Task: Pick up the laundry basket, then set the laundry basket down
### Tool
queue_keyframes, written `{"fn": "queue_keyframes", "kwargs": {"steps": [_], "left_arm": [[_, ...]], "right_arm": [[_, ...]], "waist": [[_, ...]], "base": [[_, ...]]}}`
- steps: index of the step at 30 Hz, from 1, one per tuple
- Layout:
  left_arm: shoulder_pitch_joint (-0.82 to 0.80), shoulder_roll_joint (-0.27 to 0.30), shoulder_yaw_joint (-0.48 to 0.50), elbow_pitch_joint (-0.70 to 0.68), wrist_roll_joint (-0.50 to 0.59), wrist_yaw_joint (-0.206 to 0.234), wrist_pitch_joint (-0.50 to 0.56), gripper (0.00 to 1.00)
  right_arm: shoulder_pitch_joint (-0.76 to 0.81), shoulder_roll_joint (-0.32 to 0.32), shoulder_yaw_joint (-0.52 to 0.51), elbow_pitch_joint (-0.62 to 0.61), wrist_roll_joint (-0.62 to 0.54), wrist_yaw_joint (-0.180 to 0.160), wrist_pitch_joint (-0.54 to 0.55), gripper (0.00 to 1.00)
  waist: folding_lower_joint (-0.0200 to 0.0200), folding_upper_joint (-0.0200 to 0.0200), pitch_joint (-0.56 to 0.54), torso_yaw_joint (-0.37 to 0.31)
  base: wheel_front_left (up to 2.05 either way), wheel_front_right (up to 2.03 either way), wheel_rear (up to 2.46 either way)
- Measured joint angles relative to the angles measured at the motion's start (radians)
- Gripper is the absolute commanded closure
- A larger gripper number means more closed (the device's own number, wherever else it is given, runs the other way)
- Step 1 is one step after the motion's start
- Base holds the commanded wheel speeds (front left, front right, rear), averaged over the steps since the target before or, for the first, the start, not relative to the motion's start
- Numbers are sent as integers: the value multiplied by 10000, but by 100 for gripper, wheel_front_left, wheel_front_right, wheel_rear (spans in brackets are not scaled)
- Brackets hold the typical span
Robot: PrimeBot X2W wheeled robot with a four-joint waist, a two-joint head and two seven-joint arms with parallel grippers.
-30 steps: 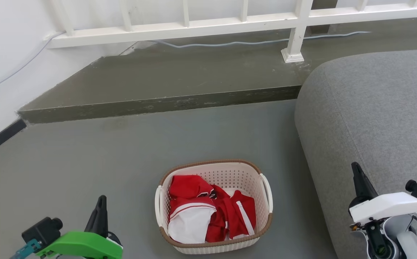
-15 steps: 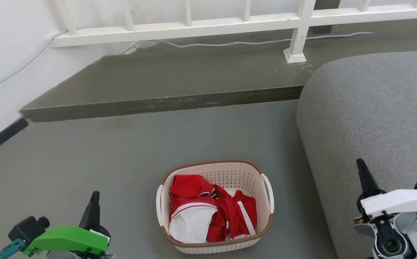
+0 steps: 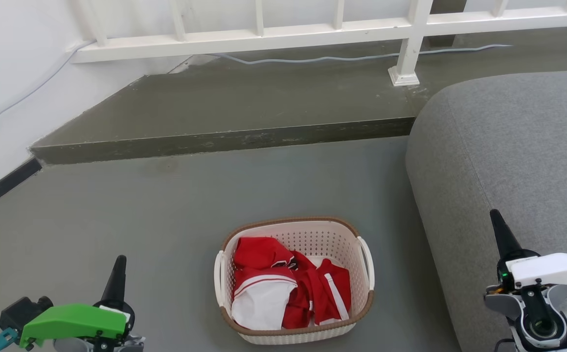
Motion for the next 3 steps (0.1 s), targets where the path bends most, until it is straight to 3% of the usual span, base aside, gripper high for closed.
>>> {"fn": "queue_keyframes", "kwargs": {"steps": [3], "left_arm": [[-43, 2, 65, 81, -368, -88, 84, 100]], "right_arm": [[-21, 42, -105, 21, 355, 98, 100, 100]], "waist": [[0, 0, 0, 16]], "base": [[0, 0, 0]]}}
